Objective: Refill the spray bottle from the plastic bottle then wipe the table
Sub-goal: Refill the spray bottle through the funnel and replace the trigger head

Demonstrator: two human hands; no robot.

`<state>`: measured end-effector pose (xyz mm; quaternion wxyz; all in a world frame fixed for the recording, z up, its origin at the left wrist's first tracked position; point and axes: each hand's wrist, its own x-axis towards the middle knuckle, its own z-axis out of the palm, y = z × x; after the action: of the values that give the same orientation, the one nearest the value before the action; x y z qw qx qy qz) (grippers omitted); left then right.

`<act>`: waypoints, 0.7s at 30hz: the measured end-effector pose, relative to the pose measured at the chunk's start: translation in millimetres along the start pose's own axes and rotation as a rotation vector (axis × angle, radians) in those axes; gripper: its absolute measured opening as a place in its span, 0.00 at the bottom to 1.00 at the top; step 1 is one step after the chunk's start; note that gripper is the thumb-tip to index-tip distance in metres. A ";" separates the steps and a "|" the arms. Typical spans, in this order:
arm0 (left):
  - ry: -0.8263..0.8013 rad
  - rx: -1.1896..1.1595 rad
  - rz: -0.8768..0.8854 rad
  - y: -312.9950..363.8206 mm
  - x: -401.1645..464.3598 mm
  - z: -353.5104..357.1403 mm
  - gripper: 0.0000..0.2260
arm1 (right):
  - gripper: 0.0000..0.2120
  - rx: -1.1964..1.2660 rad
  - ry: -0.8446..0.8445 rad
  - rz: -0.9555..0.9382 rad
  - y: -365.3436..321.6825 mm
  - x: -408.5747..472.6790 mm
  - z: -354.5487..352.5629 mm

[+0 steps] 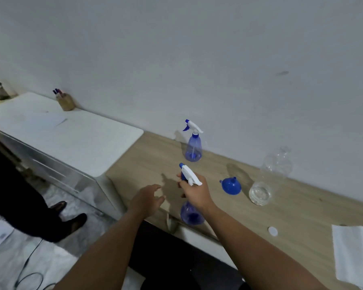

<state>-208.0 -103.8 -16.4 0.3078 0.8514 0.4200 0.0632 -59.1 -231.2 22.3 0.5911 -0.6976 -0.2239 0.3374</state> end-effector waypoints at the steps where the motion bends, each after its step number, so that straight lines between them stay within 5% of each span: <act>1: -0.002 0.024 -0.006 -1.7 -2.1 -1.2 0.24 | 0.07 -0.015 -0.006 0.020 4.2 -0.8 1.9; 13: 0.008 0.214 -0.009 -3.6 -5.3 -2.4 0.27 | 0.09 -0.388 0.004 0.210 45.1 -7.7 11.7; 21: 0.019 0.216 0.001 -1.1 8.8 -4.0 0.28 | 0.13 -0.401 -0.004 0.190 38.2 -1.6 11.6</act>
<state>-204.6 -94.7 -15.2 0.2104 0.8792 0.4268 0.0258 -72.0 -232.2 -15.5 0.4056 -0.8185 -0.2212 0.3416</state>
